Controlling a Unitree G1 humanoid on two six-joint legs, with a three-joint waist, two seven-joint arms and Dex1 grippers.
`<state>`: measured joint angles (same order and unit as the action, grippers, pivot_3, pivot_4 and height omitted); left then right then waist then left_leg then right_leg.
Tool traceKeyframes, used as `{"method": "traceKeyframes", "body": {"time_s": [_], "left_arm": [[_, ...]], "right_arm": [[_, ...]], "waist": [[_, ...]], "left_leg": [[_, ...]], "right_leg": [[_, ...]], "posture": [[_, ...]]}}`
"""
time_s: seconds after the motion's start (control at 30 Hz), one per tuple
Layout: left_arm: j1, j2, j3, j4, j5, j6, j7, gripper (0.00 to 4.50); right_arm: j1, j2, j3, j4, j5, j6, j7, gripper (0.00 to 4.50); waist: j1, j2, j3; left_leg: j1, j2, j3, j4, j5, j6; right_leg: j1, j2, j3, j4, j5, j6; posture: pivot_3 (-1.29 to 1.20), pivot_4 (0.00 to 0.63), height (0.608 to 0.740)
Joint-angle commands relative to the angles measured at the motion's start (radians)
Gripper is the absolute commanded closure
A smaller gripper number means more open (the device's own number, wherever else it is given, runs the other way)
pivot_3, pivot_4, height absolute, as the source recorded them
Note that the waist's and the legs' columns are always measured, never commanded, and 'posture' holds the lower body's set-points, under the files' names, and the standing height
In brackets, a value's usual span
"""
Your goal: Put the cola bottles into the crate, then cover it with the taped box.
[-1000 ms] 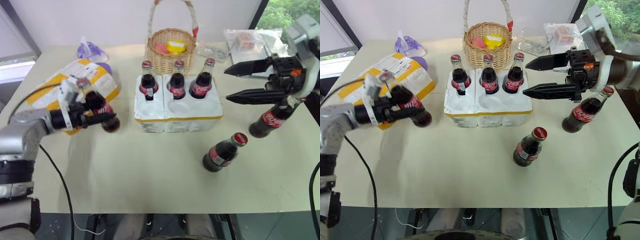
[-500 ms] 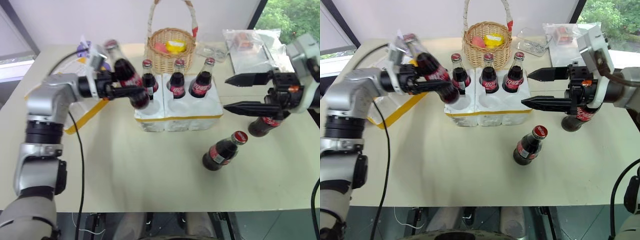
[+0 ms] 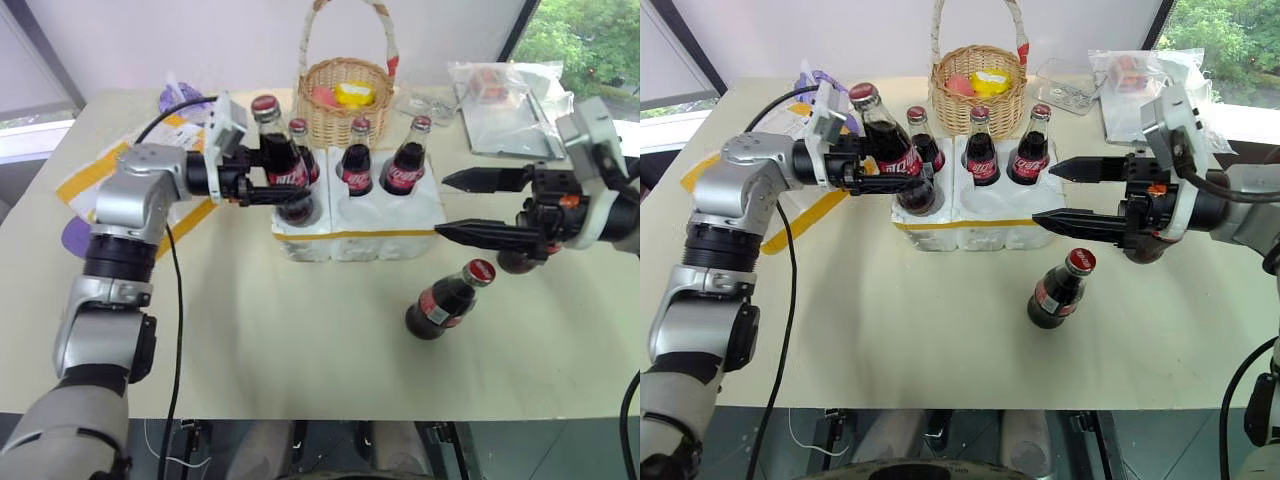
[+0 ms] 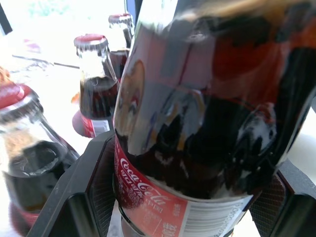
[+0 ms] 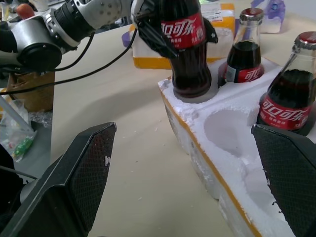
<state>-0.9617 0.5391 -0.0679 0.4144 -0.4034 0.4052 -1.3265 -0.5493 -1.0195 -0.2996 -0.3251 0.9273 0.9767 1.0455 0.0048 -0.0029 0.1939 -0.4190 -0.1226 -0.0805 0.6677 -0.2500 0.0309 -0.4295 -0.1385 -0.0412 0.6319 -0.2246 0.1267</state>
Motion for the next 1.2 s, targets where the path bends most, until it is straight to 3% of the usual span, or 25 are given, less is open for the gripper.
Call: {"method": "traceKeyframes", "body": {"time_s": [0.03,0.5,0.57,0.63,0.8,0.93,1.03,1.2], "left_arm": [[-0.034,-0.009,0.024,-0.010,-0.002,-0.019,0.011,1.63],[0.060,-0.024,-0.075,0.077,0.170,-0.217,0.030,1.63],[0.055,-0.033,-0.073,0.101,0.178,-0.224,0.038,0.60],[0.050,-0.037,-0.070,0.118,0.178,-0.221,0.039,0.04],[0.052,-0.018,-0.041,0.113,0.170,-0.225,0.057,0.04],[0.054,0.072,0.068,-0.029,0.031,-0.029,0.027,0.04],[0.099,0.240,0.163,-0.221,-0.116,0.161,-0.066,0.04],[0.190,0.424,0.242,-0.426,-0.293,0.361,-0.167,0.04]], "right_arm": [[-0.028,0.007,-0.001,0.010,0.001,-0.029,-0.007,0.00],[-0.096,0.001,0.071,0.050,-0.038,-0.072,0.019,0.00],[-0.102,0.005,0.082,0.055,-0.050,-0.079,0.019,0.00],[-0.109,0.007,0.093,0.061,-0.063,-0.087,0.019,0.00],[-0.119,-0.002,0.108,0.070,-0.098,-0.118,0.032,0.00],[-0.166,-0.031,0.095,0.109,-0.121,-0.128,0.046,0.00],[-0.201,-0.072,0.060,0.154,-0.133,-0.151,0.071,0.00],[-0.207,-0.083,-0.040,0.191,-0.106,-0.155,0.043,0.00]], "waist": [[0.001,0.000,0.000],[-0.004,0.000,0.000],[-0.004,0.000,0.000],[-0.002,0.000,0.000],[0.001,0.000,0.000],[-0.010,0.000,0.000],[-0.023,0.000,0.000],[-0.014,0.001,0.000]], "left_leg": [[-0.001,0.000,0.000,0.000,0.001,-0.001],[-0.001,0.001,0.000,0.000,0.001,-0.002],[-0.001,0.002,0.000,0.000,0.000,-0.001],[-0.001,0.003,0.000,0.000,0.000,0.000],[0.000,0.004,0.000,0.000,0.000,0.000],[-0.001,0.005,0.001,-0.001,0.000,0.000],[-0.005,0.006,0.001,-0.001,0.003,-0.005],[-0.006,0.006,0.002,-0.001,0.003,-0.006]], "right_leg": [[-0.001,0.000,0.000,0.000,0.000,0.000],[-0.001,0.001,0.000,-0.001,0.000,-0.001],[-0.001,0.002,0.000,-0.001,0.001,-0.001],[-0.001,0.003,0.000,-0.001,0.001,-0.002],[-0.001,0.004,0.000,-0.001,0.003,-0.004],[-0.002,0.005,0.000,-0.001,0.003,-0.004],[-0.007,0.005,0.000,0.000,0.003,-0.004],[-0.008,0.005,0.002,-0.001,0.003,-0.004]], "posture": [[0.00,0.150,0.740],[0.00,0.150,0.740],[0.00,0.150,0.740],[0.00,0.150,0.740],[0.00,0.150,0.740],[0.00,0.150,0.740],[0.00,0.150,0.740],[0.00,0.150,0.740]]}}
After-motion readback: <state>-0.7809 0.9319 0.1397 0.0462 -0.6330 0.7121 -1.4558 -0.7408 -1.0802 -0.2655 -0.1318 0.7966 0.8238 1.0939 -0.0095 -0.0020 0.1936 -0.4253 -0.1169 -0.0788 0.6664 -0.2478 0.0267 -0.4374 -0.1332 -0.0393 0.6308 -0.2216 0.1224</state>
